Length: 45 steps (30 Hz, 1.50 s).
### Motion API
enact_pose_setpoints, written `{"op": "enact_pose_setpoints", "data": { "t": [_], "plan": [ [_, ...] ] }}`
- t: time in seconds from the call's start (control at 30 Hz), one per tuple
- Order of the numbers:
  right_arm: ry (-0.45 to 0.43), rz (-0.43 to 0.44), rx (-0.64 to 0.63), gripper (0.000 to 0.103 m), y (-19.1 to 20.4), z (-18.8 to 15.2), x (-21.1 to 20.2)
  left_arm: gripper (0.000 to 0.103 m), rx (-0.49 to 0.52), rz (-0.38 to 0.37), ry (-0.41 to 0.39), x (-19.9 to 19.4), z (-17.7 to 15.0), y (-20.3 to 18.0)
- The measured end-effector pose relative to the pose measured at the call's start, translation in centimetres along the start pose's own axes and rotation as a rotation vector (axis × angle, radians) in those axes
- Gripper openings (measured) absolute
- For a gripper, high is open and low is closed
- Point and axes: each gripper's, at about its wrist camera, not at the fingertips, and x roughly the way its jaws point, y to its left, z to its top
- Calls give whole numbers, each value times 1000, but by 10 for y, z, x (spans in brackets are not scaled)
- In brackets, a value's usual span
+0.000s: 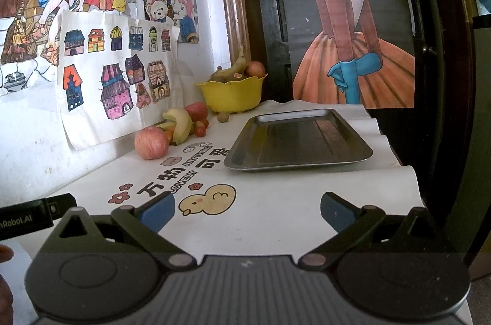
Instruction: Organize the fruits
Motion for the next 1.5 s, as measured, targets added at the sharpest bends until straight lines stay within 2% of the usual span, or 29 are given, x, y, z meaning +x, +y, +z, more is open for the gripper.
{"op": "enact_pose_setpoints", "data": {
  "t": [0.53,0.8,1.0,1.13,1.3,1.5],
  "plan": [
    [9,3,-1,103,1,-1,2,102,-3,5,8,1,-3,3],
    [0,34,-11,103,-1,7,0,102,35,8,39,13,15,3],
    [24,179,-23,103,-11,42,8,102,114,-10,3,25,46,-1],
    [22,282,-149,103,-9,74,20,102,152,-30,-4,43,60,-2],
    [25,387,-275,103,5,107,44,102,139,-46,45,80,71,-1],
    [8,415,-376,103,24,132,97,102,146,-73,83,122,80,-14]
  ]
}}
